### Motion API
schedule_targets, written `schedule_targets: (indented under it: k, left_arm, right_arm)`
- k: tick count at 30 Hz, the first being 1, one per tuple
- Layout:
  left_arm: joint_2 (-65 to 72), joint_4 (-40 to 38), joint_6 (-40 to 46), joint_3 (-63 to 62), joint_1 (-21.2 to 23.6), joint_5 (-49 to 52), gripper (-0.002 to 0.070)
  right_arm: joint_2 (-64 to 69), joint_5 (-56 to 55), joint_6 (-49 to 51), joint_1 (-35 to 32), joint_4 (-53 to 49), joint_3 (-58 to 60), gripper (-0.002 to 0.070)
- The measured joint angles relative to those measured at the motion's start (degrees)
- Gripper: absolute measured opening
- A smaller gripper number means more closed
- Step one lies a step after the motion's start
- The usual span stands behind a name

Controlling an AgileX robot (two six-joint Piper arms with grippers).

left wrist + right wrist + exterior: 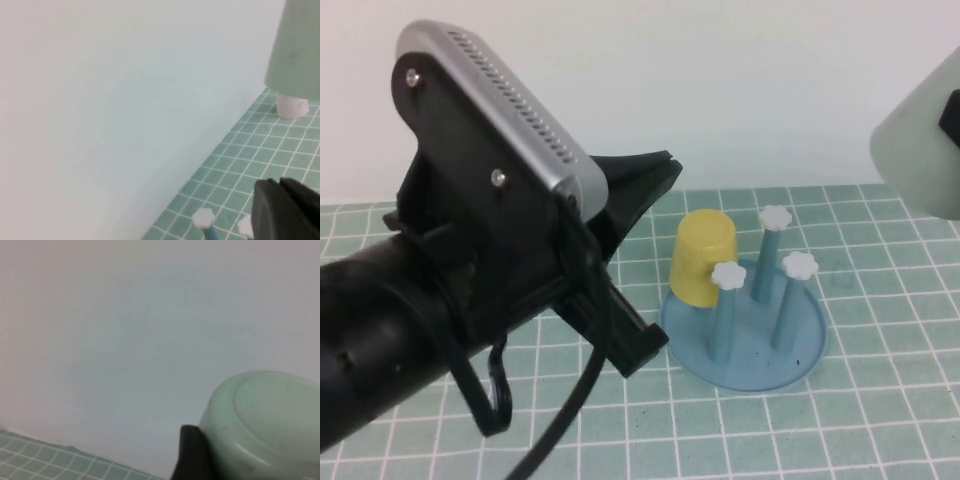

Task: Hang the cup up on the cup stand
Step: Place the cup on the cup holder

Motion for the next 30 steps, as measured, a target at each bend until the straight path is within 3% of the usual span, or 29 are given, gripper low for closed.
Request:
schedule_targets:
  k: [3,8,17,21,30]
  left_arm:
    - [-0.28,0.00,0.72,0.22,0.05,4.11,0.0001]
    - [2.58,0.37,-0.69,1.94,0.14,20.51,0.0000]
    - [6.68,0.75,-0.46,2.34,0.14,27.31,0.0000]
    - [6.58,0.75,5.32,2.34,0.14,22.19,0.0000]
    - [6.58,0.00,18.69,2.34,0.79,-4.19,0.0000]
  right_arm:
    - [0.00,-0.96,-2.63,0.00,0.27,0.00,0.0520]
    - [0.00,-1.81,-3.53,0.00,0.84,0.00,0.0520]
    - [0.00,-2.14,-3.75,0.00,1.05,0.00,0.0520]
    - [0.00,-2.14,-3.75,0.00,1.08,0.00,0.0520]
    - [0.00,-2.14,-4.95,0.00,1.29,0.00,0.0520]
